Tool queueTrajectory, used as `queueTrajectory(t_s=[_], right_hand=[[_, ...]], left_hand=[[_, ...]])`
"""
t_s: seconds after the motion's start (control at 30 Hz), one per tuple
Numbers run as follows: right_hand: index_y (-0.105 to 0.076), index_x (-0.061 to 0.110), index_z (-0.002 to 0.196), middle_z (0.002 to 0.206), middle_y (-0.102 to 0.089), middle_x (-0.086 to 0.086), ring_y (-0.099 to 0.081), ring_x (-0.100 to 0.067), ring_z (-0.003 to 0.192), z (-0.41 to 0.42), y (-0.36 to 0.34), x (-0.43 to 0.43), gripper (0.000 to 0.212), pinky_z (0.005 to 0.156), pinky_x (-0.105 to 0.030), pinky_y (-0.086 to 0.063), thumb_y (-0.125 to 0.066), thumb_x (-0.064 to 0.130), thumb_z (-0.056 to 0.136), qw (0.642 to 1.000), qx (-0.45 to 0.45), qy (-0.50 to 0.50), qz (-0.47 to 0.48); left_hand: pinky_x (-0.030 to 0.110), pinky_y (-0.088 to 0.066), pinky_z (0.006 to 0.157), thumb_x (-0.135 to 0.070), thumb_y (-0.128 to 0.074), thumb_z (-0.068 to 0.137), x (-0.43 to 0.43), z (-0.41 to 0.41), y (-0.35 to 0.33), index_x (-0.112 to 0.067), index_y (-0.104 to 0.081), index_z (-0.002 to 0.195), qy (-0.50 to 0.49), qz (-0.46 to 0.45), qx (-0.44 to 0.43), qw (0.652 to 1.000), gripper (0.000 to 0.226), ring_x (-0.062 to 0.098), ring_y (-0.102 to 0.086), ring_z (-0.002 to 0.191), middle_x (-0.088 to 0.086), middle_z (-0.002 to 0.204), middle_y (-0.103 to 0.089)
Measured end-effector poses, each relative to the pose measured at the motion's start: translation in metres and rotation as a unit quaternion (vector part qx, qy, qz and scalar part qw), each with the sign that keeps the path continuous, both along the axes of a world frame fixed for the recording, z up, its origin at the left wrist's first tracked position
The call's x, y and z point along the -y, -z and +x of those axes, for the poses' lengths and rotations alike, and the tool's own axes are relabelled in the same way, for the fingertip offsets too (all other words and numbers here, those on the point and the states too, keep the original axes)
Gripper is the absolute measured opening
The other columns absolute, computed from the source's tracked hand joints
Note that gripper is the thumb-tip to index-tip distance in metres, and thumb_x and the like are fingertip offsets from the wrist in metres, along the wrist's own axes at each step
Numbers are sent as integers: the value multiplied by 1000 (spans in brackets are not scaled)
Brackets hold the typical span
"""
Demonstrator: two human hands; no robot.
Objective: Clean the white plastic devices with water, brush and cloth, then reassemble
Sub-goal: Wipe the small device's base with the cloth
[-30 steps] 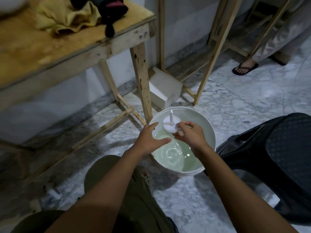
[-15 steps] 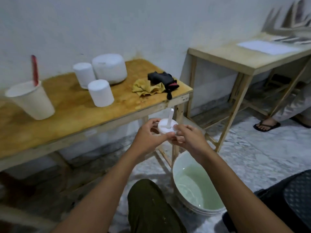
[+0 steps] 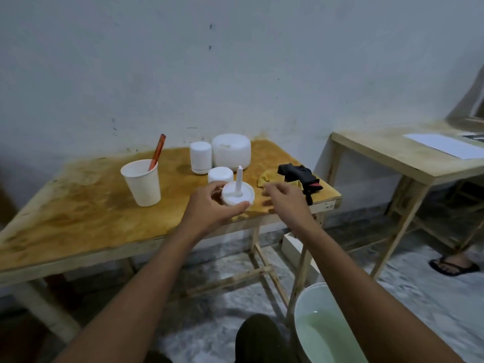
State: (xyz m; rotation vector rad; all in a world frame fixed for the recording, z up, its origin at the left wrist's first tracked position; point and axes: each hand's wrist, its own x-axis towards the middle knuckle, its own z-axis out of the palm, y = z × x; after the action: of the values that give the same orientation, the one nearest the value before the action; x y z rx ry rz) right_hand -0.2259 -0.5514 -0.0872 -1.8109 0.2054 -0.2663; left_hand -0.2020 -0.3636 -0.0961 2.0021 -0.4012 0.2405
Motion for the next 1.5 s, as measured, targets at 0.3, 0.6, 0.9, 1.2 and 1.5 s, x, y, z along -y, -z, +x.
queueTrajectory(t_s=[0.3, 0.6, 0.9, 1.2, 1.5], right_hand=[[-49, 19, 136, 139, -49, -11, -41, -34, 130, 96, 13, 23, 48, 106, -53, -30, -46, 45, 96, 827, -102, 9, -553], [-61, 9, 112, 114, -60, -14, -53, -33, 105, 115, 24, 39, 26, 89, -45, -40, -38, 9, 99, 799, -18, 27, -601], [-61, 13, 129, 105, -59, -8, -58, -23, 86, 70, 12, -12, 35, 69, -34, -47, -56, 21, 96, 876, 202, -71, -431], [-64, 21, 126, 111, -54, -2, -45, -13, 78, 60, -1, -91, 31, 58, -28, -34, -50, 24, 99, 804, 204, -204, -519], [-64, 21, 125, 119, -48, -5, -55, -20, 95, 71, -14, -97, 32, 71, -30, -42, -52, 12, 97, 702, 109, -316, -629]], left_hand=[[8, -46, 65, -41, -88, 66, -12, 17, 7, -30, -62, 114, -37, -9, -18, 999, 56, -8, -60, 91, -26, 98, -61], [12, -43, 73, -39, -87, 67, -28, 20, 19, -30, -60, 116, -58, -4, -37, 998, 57, -5, -57, 96, -27, 101, -58], [34, -49, 94, -61, -81, 63, -75, 26, 34, -34, -61, 123, -105, 56, -74, 990, 68, 8, -57, 108, -14, 122, -64], [54, -43, 99, -85, -66, 54, -92, 29, 39, -51, -65, 101, -69, 97, -72, 990, 58, 8, -60, 102, -24, 105, -66], [40, -26, 92, -84, -54, 57, -95, 30, 40, -41, -66, 111, -78, 147, -68, 984, 70, 10, -52, 105, -18, 108, -60]])
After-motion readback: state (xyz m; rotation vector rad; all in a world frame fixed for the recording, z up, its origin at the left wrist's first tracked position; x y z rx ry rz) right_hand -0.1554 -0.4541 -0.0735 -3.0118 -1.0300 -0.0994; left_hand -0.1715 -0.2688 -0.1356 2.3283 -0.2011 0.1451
